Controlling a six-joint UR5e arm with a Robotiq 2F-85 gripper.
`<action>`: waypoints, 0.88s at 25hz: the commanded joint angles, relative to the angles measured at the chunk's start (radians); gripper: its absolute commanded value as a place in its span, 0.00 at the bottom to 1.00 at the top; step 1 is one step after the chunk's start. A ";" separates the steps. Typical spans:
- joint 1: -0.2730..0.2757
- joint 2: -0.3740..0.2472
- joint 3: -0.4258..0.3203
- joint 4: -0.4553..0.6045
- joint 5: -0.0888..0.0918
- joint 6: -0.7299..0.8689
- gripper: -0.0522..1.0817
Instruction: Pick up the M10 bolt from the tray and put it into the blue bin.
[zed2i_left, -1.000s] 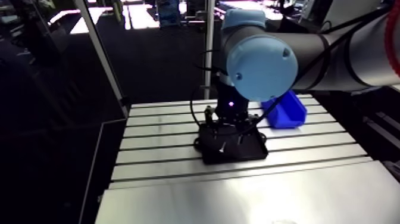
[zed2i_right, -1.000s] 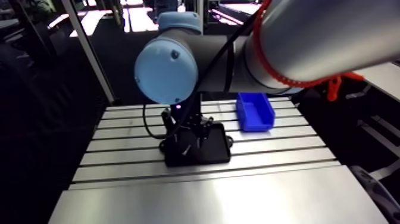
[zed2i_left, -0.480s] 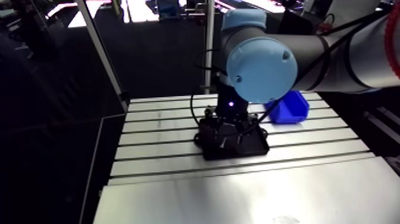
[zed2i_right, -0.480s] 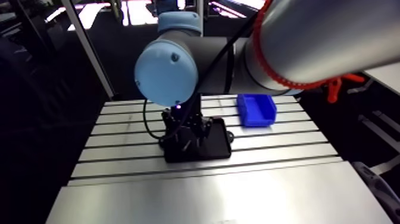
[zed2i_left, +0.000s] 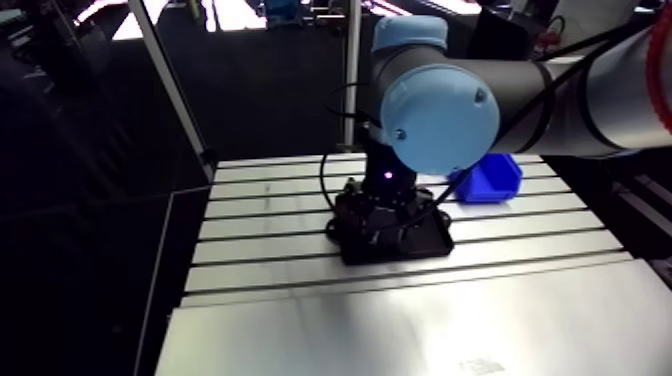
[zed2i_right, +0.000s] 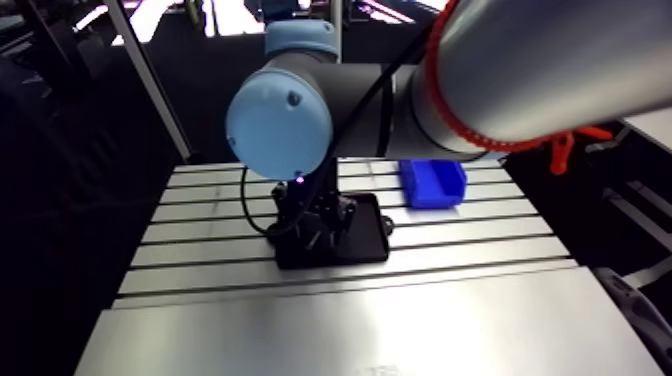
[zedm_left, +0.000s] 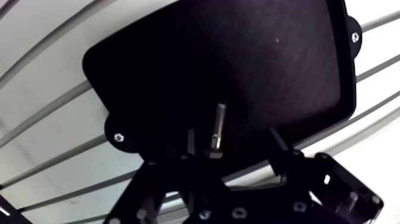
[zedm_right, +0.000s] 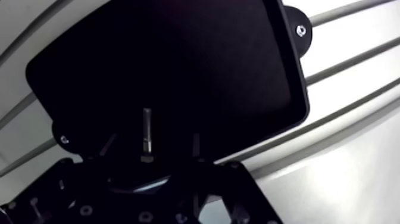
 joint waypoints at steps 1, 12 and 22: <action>0.000 0.010 0.003 -0.015 -0.002 -0.002 0.36; 0.000 0.012 0.004 -0.020 -0.005 0.000 0.48; 0.000 0.018 0.004 -0.020 -0.005 0.000 0.54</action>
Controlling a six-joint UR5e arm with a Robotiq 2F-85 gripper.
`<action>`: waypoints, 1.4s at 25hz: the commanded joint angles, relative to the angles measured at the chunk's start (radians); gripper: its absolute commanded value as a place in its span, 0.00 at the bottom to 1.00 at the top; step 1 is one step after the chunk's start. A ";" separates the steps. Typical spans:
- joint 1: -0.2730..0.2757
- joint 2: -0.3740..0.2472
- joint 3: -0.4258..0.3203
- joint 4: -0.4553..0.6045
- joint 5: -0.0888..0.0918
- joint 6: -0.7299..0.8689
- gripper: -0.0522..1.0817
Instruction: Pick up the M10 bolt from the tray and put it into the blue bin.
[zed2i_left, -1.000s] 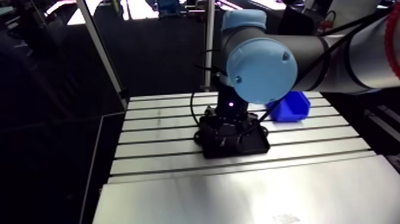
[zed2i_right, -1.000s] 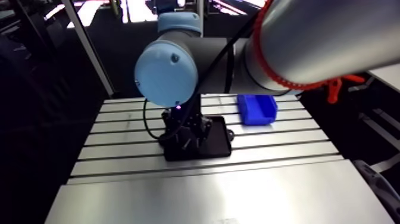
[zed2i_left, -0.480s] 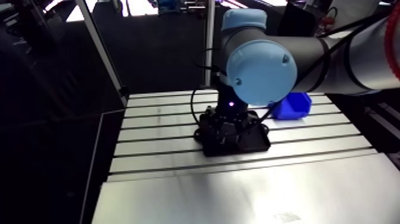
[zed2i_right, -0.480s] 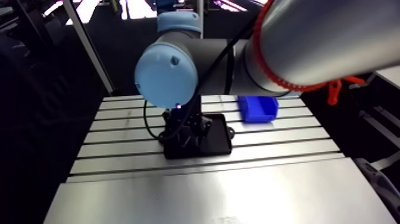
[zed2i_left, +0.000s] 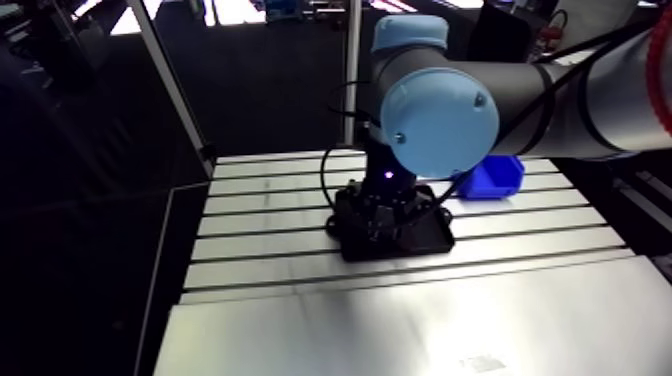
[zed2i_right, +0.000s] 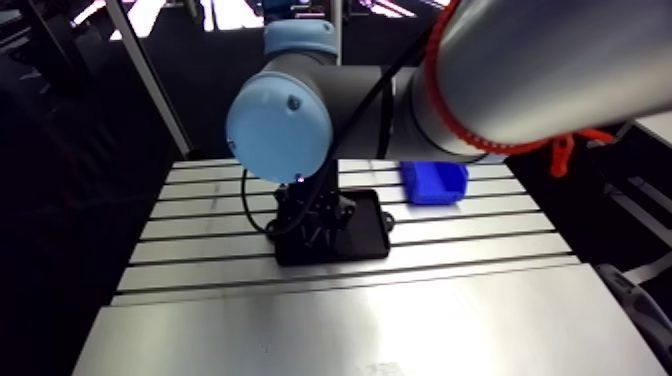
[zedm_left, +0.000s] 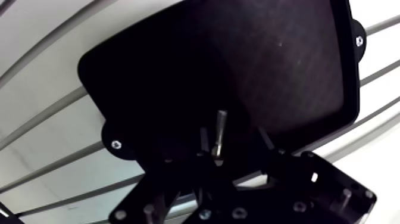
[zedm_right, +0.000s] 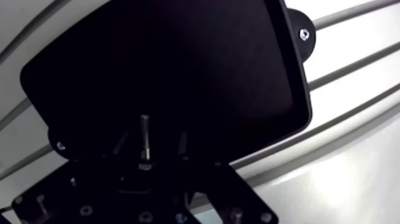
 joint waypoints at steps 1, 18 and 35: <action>0.000 0.003 0.002 -0.002 0.000 0.002 0.55; 0.000 0.009 0.002 -0.002 0.000 -0.005 0.68; 0.000 0.008 0.009 -0.046 -0.002 -0.011 0.71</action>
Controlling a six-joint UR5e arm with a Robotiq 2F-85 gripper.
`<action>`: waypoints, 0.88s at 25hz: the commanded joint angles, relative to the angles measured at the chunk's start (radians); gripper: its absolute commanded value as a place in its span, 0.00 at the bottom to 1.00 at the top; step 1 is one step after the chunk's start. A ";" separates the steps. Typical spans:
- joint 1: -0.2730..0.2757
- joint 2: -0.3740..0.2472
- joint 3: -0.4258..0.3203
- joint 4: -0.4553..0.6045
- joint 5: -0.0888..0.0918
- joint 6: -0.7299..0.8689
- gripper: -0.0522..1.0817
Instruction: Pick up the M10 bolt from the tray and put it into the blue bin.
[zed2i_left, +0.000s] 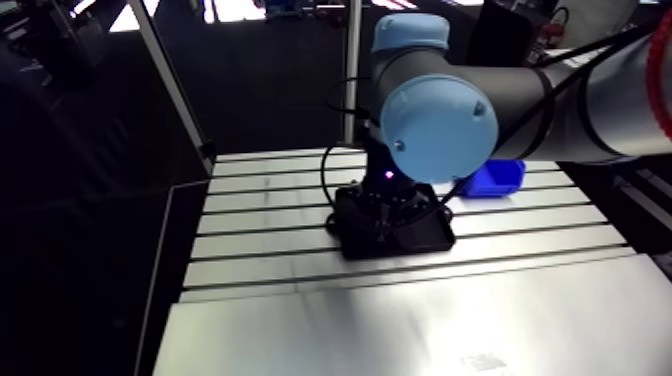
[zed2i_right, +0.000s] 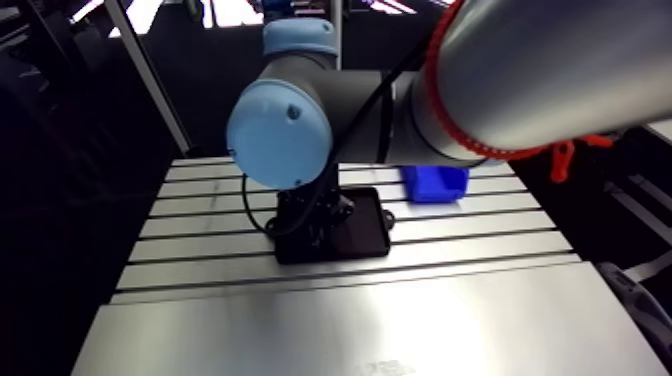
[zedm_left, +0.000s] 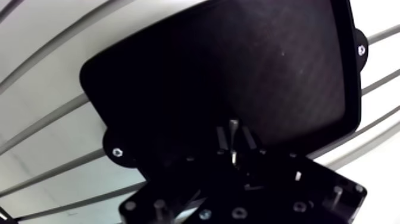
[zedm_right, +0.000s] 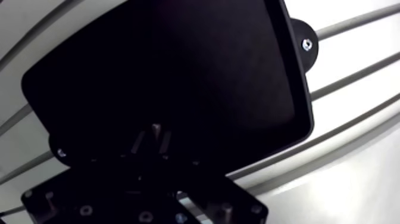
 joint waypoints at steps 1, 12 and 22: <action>0.000 0.000 0.000 -0.001 0.001 0.000 0.71; 0.002 -0.005 0.003 -0.002 0.000 -0.006 0.81; 0.005 -0.118 -0.043 0.073 0.003 -0.095 0.92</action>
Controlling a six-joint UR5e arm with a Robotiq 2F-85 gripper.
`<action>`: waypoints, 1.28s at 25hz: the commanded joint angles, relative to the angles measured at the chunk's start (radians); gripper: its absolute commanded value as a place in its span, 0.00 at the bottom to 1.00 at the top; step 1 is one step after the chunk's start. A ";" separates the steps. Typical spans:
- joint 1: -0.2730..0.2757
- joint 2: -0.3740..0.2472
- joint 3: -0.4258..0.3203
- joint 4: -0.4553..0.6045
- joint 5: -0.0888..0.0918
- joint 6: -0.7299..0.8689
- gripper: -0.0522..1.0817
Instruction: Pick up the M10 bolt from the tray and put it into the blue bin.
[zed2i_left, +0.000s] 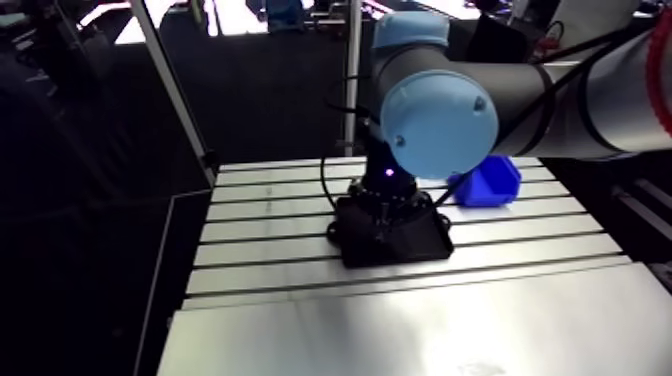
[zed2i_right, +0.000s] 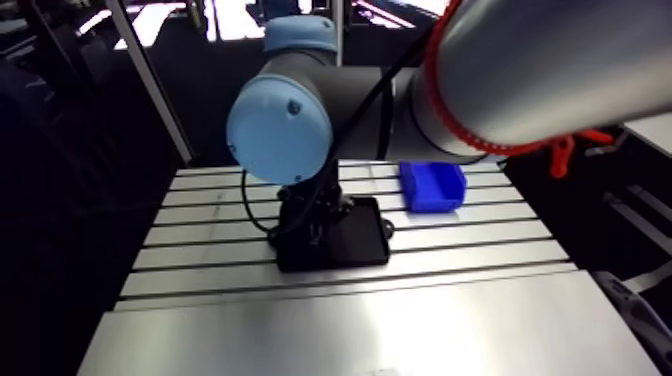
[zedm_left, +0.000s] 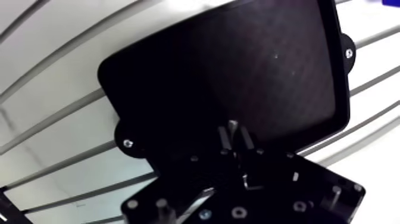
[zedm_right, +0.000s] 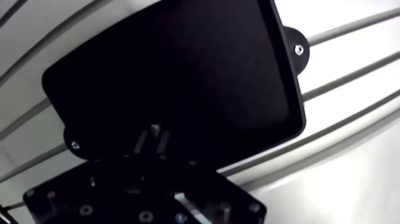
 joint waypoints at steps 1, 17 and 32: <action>0.002 -0.089 -0.043 0.073 0.000 -0.107 0.94; -0.054 -0.241 -0.207 0.291 -0.007 -0.500 0.99; -0.213 -0.223 -0.354 0.473 0.011 -1.439 0.98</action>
